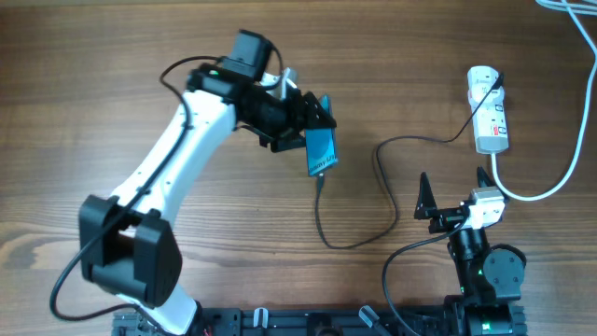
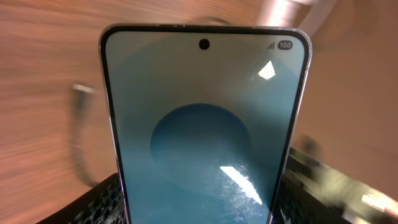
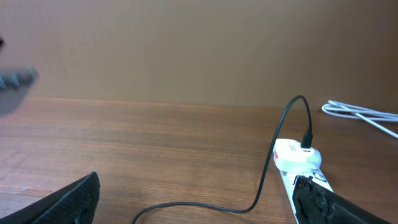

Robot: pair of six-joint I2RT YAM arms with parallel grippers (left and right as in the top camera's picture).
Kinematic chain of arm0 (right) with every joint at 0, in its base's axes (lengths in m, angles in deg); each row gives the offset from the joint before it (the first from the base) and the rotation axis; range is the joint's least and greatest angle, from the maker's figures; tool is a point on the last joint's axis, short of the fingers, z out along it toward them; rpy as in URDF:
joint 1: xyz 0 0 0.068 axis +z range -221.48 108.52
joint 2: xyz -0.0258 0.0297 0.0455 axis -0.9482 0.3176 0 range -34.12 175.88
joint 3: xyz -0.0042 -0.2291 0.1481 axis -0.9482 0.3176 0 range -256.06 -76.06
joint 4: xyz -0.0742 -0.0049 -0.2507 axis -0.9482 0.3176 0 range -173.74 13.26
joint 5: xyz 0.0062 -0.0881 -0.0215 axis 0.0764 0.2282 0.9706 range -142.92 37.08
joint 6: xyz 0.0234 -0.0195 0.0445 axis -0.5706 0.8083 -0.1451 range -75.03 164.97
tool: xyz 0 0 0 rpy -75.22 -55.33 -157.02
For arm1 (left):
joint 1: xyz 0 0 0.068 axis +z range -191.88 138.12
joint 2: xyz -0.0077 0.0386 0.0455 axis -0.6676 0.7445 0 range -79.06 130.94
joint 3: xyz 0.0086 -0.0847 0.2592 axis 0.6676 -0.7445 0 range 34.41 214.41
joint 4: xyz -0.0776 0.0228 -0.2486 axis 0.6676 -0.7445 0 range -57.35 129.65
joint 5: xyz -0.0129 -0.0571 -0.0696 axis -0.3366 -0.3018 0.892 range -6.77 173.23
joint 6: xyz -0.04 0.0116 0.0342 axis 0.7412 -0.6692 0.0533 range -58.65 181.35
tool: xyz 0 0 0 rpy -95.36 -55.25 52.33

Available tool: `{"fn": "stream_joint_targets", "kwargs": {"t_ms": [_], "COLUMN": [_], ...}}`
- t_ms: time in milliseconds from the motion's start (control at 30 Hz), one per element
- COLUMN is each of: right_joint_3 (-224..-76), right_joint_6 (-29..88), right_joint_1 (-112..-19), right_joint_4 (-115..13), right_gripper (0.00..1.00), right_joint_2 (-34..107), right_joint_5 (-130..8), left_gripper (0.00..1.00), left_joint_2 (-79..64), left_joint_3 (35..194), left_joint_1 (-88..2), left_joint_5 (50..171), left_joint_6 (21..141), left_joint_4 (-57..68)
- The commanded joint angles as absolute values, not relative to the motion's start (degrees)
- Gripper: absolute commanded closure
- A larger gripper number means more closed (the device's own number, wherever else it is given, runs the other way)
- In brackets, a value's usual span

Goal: Plug charger to phone and switch on socket
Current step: 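Lift the phone with the left gripper and raise it upright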

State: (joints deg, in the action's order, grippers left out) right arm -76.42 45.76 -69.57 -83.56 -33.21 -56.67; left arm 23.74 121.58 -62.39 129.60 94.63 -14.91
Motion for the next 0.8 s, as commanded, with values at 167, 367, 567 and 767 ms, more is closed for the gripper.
{"fn": "stream_joint_targets", "kwargs": {"t_ms": [167,367,567,767], "right_joint_3": [-76.42,-76.42,-76.42,-76.42], "right_joint_6": [46.44,46.42,46.42,46.44], "right_joint_1": [-69.85,-69.85,-69.85,-69.85], "right_joint_4": [-83.71,-83.71,-83.71,-83.71], "right_gripper": [0.00,0.00,0.00,0.00], "right_joint_2": [-33.54,-33.54,-33.54,-33.54], "right_joint_5": [-55.73,-55.75,-55.73,-55.73], "left_gripper": [0.33,0.32,0.32,0.32], "left_joint_2": [20.68,20.68,20.68,20.68], "left_joint_3": [123.03,123.03,123.03,123.03], "left_joint_1": [-54.96,-50.85,-48.06,-46.96], "left_joint_5": [164.97,167.52,171.68,172.88], "left_joint_6": [95.92,104.49,110.58,116.75], "left_joint_4": [-14.61,-14.63,-14.63,-14.63]}}
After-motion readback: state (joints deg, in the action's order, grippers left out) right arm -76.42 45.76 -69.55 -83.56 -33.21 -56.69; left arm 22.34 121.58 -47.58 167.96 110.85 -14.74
